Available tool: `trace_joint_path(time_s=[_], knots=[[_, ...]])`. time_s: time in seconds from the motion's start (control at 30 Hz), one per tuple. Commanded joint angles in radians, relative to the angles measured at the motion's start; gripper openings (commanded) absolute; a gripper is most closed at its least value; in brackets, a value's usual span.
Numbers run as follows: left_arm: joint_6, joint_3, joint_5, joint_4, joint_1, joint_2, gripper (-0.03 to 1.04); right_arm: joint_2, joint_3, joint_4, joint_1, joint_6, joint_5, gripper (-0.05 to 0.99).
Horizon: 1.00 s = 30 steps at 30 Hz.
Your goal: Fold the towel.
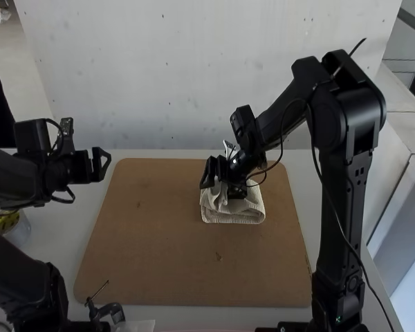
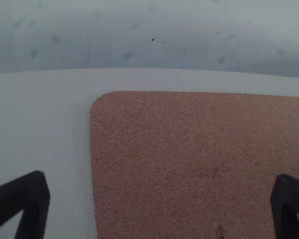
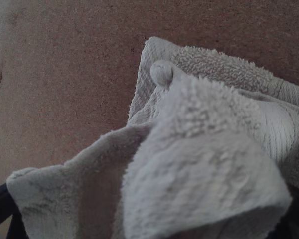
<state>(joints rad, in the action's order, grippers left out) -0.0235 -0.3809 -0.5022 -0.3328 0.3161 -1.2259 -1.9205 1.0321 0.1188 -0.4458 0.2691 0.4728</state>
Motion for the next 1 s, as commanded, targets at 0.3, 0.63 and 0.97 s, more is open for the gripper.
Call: trace_joint_path(time_s=[0.3,0.63,0.97], knots=[[-0.007,0.019,-0.022,-0.023,0.017,-0.001,1.01,0.201,0.112,0.15,-0.033,-0.001,-0.037,0.97],[-0.004,0.022,-0.05,-0.025,0.043,0.008,1.01,0.351,-0.087,0.156,0.111,-0.056,0.001,0.53],[-0.007,0.036,-0.05,-0.026,0.043,0.0,1.01,0.135,-0.107,0.001,-0.07,0.022,-0.022,0.03]])
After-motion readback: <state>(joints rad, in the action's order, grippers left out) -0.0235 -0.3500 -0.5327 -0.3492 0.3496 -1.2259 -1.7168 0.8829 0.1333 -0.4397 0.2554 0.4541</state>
